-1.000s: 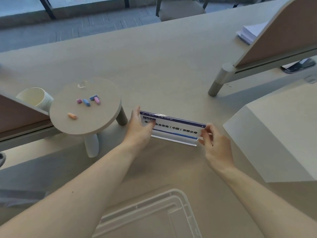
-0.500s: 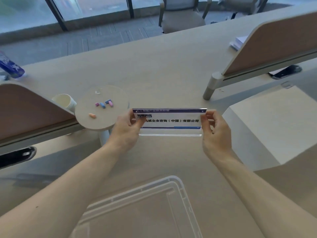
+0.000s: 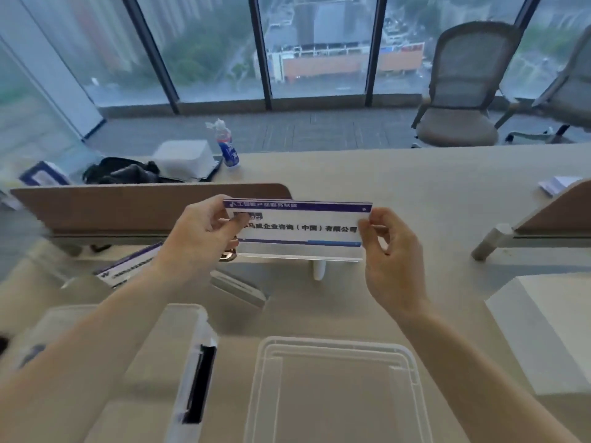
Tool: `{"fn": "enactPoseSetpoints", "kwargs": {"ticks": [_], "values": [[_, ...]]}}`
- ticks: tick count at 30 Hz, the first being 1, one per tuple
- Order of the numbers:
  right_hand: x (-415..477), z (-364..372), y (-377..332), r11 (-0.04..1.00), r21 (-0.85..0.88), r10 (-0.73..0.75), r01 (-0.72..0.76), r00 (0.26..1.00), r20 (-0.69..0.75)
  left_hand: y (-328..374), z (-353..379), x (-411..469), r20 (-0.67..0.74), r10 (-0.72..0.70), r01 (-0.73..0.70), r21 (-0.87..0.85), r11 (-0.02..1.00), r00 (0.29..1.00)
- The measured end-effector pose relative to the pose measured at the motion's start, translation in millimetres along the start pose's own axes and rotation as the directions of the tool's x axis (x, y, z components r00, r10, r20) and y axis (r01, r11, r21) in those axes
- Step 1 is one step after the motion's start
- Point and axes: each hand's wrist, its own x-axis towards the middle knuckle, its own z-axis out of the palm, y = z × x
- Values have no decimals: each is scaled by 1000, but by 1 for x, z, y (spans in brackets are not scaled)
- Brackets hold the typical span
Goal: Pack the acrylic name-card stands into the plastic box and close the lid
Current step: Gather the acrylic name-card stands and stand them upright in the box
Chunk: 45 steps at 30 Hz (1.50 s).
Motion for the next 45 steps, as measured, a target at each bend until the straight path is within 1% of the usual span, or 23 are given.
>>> {"fn": "enactPoseSetpoints", "kwargs": {"ticks": [3,5,7,8,10,13,15,17,18,20,21,22,24,25,26,27,30,34,37,41,45], "values": [[-14,55,-36,999,33,-37,34,995,95,-15,-75,-29,-93,-13,26,141,990,996],[-24,95,-61,997,41,-72,67,984,165,-31,-120,-48,-190,15,31,239,970,982],[-38,138,-87,991,40,-131,126,965,226,-49,-161,-68,-229,57,19,316,949,972],[-46,160,-99,986,39,-165,160,952,257,-59,-179,-76,-208,78,6,376,926,975],[-62,206,-117,974,37,-222,223,917,331,-79,-211,-90,-119,89,-22,476,879,989],[-83,271,-136,950,5,-285,313,859,425,-115,-247,-104,10,56,-53,534,844,998],[-96,308,-143,945,-9,-289,328,844,452,-137,-265,-113,27,27,-38,558,829,999],[-110,338,-146,962,-33,-228,271,863,450,-157,-280,-124,-9,-4,9,532,847,1000],[-117,351,-146,976,-50,-170,213,882,440,-167,-286,-129,-25,-27,36,507,861,999],[-134,371,-142,997,-76,15,20,903,430,-186,-294,-139,-47,-103,113,443,889,994],[-145,381,-137,991,-89,129,-100,884,450,-196,-296,-143,-62,-142,155,404,901,988],[-157,390,-131,969,-102,247,-226,837,489,-207,-296,-147,-76,-173,189,365,912,982],[-183,408,-114,879,-101,432,-467,686,586,-228,-291,-152,-108,-216,239,305,922,970],[-196,417,-103,826,-95,484,-556,611,626,-238,-286,-156,-121,-242,267,285,921,963],[-207,426,-90,782,-92,514,-617,554,654,-249,-281,-160,-126,-274,298,262,918,953],[-217,434,-78,747,-83,533,-660,518,669,-258,-274,-163,-119,-310,331,241,912,943],[-236,451,-45,687,-108,587,-719,461,665,-289,-253,-171,-45,-415,414,229,881,909],[-250,464,-6,647,-203,643,-735,383,663,-333,-230,-175,44,-484,463,226,857,874],[-252,478,12,618,-278,680,-735,323,659,-360,-215,-173,39,-522,498,248,831,852],[-260,503,35,573,-343,738,-744,286,612,-390,-198,-164,7,-561,541,253,802,828],[-267,524,54,487,-372,810,-790,249,531,-398,-189,-158,15,-596,571,267,776,803]]}}
